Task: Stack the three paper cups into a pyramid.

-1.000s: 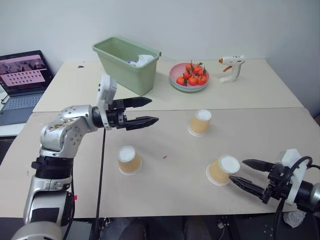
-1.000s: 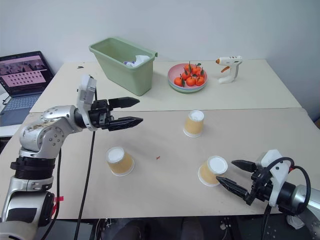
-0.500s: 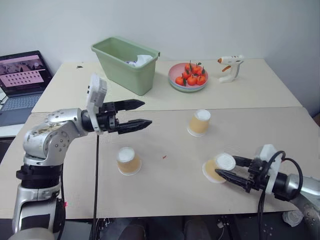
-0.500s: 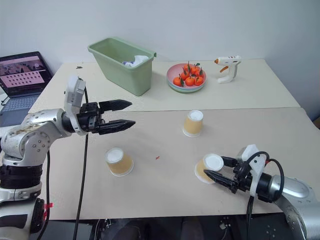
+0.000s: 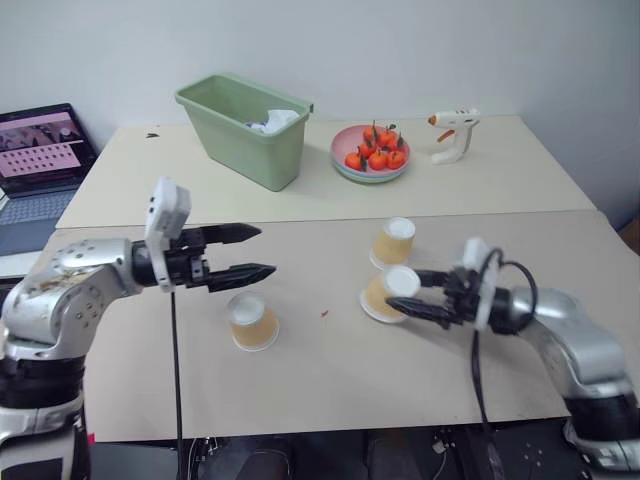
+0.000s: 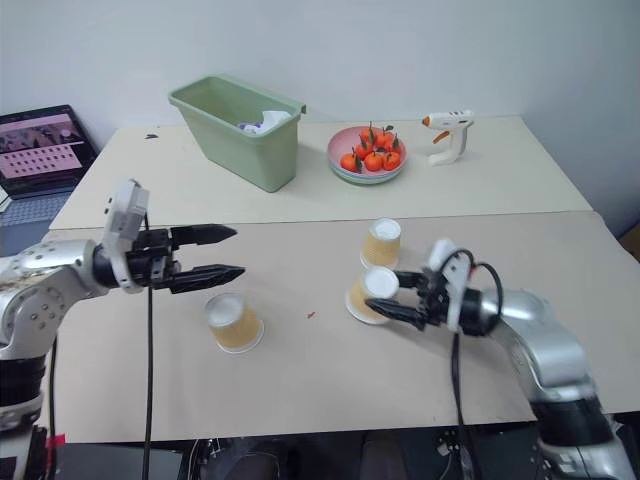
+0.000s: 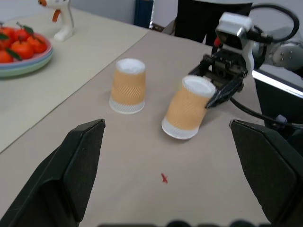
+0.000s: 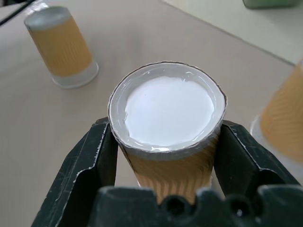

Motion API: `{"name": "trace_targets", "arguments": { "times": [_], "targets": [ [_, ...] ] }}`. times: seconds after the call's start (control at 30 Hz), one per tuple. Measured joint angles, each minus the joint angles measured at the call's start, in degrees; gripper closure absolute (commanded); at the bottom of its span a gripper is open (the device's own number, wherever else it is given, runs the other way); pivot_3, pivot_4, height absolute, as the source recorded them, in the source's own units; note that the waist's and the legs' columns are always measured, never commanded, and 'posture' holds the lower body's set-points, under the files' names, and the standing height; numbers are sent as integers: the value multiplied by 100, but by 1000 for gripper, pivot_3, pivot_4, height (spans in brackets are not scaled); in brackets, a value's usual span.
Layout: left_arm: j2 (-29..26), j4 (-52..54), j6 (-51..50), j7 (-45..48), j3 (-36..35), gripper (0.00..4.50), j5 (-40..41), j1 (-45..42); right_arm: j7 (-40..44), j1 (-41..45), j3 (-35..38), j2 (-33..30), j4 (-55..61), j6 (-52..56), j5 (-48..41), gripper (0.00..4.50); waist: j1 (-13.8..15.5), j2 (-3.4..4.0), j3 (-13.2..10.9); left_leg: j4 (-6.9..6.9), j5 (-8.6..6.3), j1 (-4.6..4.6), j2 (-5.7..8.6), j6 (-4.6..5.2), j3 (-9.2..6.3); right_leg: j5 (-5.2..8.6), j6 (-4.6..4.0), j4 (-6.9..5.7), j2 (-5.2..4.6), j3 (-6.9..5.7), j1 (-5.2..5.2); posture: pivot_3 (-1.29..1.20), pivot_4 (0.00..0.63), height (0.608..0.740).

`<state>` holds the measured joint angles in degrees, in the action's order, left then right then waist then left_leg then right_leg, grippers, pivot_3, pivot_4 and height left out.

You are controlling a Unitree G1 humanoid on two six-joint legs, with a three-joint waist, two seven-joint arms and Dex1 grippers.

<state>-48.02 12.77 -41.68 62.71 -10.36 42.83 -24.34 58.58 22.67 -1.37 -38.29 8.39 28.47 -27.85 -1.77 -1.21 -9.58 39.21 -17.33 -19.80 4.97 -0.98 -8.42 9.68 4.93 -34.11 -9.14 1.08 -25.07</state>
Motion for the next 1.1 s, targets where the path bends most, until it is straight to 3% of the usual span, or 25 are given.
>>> {"name": "trace_targets", "arguments": {
  "times": [0.13, 0.27, 0.6, 0.63, 0.73, 0.93, 1.1],
  "targets": [
    [-230, 82, 8, -37, -312, 0, 6, 270, 214, 971, -477, 609, -734, -173, 209, 1863, -14, 0, 0, -1, 14, -11, 1, -25, -5, 0, -1, 0, -1, -1, -11, 0, 150, 725],
    [-288, 278, -54, -175, -632, 0, 88, 481, 410, 1390, -831, 1070, -1200, -364, 389, 1863, -42, 0, 0, -1, 15, -21, 1, -28, -11, -1, -1, -3, -2, -2, -20, 0, 150, 725],
    [-310, 812, -232, -619, -1095, 0, 435, 939, 640, 1743, -1359, 1752, -2224, -1187, 1028, 1863, -75, 1, 0, -1, 18, -33, 2, -37, -16, -3, -3, -10, -1, -3, -40, 0, 150, 725],
    [-311, 849, -236, -672, -1122, 0, 455, 947, 630, 1751, -1366, 1804, -2348, -1312, 1124, 906, -76, 1, 1, -1, 19, -33, 2, -39, -15, -3, -3, -10, 0, -3, -42, 0, 150, 725],
    [-310, 950, -250, -805, -1227, 0, 574, 1024, 577, 1890, -1384, 1960, -2736, -1606, 1360, 30, -88, 1, 1, -1, 21, -34, 2, -42, -15, -4, -5, -12, 0, -1, -45, 0, 150, 725],
    [-310, 1005, -262, -978, -1270, 0, 692, 1065, 551, 1965, -1362, 1980, -3049, -1760, 1531, 30, -90, 1, 1, -1, 21, -46, 4, -45, -12, -5, -6, -50, -1, 2, -67, 0, 150, 725],
    [-302, 977, -261, -1006, -1217, 0, 748, 947, 834, 1805, -1067, 1716, -2618, -1155, 1089, 30, -78, 1, 1, -1, 21, -55, 4, -46, -5, -5, -7, -75, -5, 2, -93, 0, 150, 725]
  ]
}}
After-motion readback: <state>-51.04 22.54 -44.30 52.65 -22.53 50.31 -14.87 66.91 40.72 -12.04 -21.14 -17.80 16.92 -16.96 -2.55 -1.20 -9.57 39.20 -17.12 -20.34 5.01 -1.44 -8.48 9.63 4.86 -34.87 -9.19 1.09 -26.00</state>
